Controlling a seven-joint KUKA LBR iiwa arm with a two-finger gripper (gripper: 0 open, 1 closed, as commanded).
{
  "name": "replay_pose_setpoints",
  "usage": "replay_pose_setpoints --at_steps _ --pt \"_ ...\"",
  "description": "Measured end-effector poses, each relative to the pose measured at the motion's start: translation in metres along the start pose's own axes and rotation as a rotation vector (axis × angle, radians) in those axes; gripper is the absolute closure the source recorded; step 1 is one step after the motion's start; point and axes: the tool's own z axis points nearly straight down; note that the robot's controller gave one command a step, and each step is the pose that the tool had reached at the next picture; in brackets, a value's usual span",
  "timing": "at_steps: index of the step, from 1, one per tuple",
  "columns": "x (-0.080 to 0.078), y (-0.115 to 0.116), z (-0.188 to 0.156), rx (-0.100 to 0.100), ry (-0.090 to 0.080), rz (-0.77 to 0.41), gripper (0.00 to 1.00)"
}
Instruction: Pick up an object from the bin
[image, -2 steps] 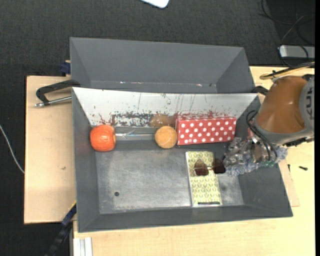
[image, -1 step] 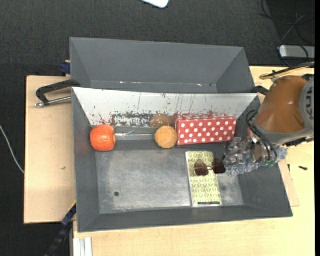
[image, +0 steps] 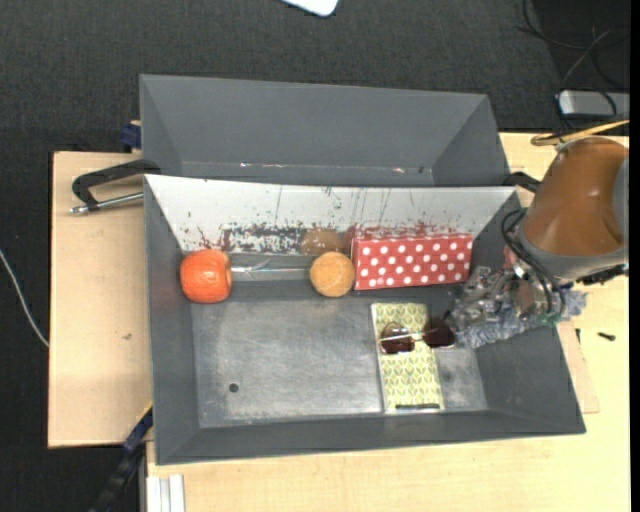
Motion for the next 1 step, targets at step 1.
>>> replay_pose_setpoints --at_steps 1 --pt "-0.0002 -0.0001 -0.0076 0.0 -0.001 0.0 1.0"
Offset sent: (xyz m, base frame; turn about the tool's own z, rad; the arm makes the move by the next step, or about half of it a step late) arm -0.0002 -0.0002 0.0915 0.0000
